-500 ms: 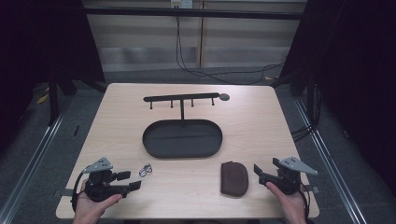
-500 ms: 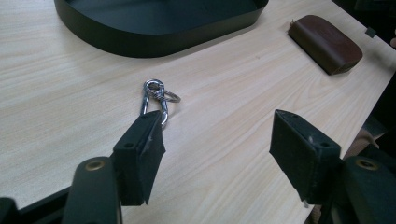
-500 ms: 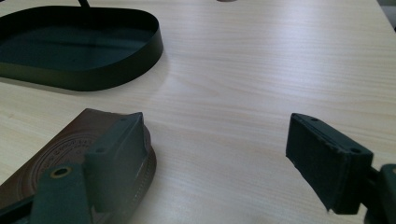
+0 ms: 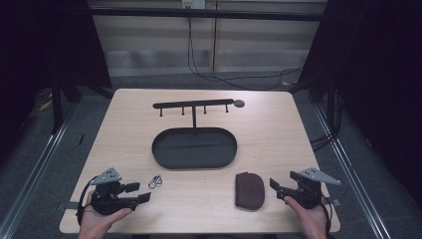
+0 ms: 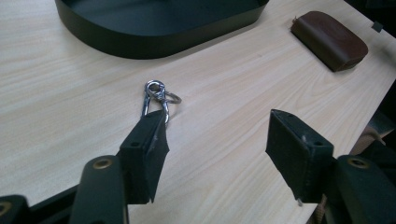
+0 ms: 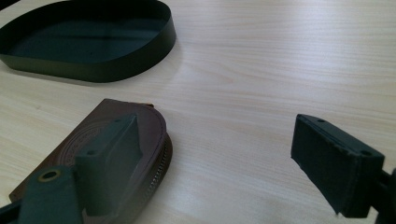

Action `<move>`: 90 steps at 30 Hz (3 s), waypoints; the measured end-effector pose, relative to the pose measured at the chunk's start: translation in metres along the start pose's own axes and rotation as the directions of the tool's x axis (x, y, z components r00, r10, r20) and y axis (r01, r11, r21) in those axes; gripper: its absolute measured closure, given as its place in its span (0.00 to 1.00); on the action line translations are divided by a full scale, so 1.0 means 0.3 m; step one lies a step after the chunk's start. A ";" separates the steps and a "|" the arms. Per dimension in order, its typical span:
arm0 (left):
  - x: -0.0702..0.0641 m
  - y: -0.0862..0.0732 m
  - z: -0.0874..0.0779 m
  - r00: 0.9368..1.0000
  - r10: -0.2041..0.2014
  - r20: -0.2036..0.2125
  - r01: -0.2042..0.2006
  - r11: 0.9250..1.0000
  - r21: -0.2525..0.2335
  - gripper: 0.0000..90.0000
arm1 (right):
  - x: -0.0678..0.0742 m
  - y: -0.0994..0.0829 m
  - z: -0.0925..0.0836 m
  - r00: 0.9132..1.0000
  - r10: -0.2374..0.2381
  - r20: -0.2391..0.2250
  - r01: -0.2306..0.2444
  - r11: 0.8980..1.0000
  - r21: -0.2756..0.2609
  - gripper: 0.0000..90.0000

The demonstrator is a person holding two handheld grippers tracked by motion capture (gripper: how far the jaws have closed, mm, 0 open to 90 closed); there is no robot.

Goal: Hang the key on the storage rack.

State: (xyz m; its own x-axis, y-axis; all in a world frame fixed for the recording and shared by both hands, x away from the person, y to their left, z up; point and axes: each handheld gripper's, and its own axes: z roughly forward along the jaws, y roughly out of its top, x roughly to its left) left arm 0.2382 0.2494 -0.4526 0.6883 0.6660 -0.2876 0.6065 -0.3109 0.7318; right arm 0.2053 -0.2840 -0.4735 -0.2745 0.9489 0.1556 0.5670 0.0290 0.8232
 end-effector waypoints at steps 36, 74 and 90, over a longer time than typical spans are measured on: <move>0.035 0.205 0.039 0.994 0.106 -0.029 -0.099 0.980 0.175 0.72 | 0.002 0.002 0.005 0.999 0.019 -0.040 -0.017 0.998 0.052 0.20; 0.062 0.301 0.216 0.996 0.081 -0.045 -0.046 0.850 0.525 0.67 | 0.004 0.001 0.020 0.998 0.015 -0.066 -0.009 0.995 0.098 0.20; 0.089 0.324 0.288 0.997 0.067 -0.049 -0.024 0.793 0.609 0.70 | 0.006 0.000 0.025 0.997 0.012 -0.073 -0.004 0.994 0.109 0.20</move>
State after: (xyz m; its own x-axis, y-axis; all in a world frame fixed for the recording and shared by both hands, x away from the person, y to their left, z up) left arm 0.3498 0.1783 -0.4426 0.7072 0.6761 -0.2067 0.7070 -0.6751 0.2106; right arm 0.2107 -0.2800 -0.4772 -0.3235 0.9237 0.2052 0.6496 0.0591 0.7580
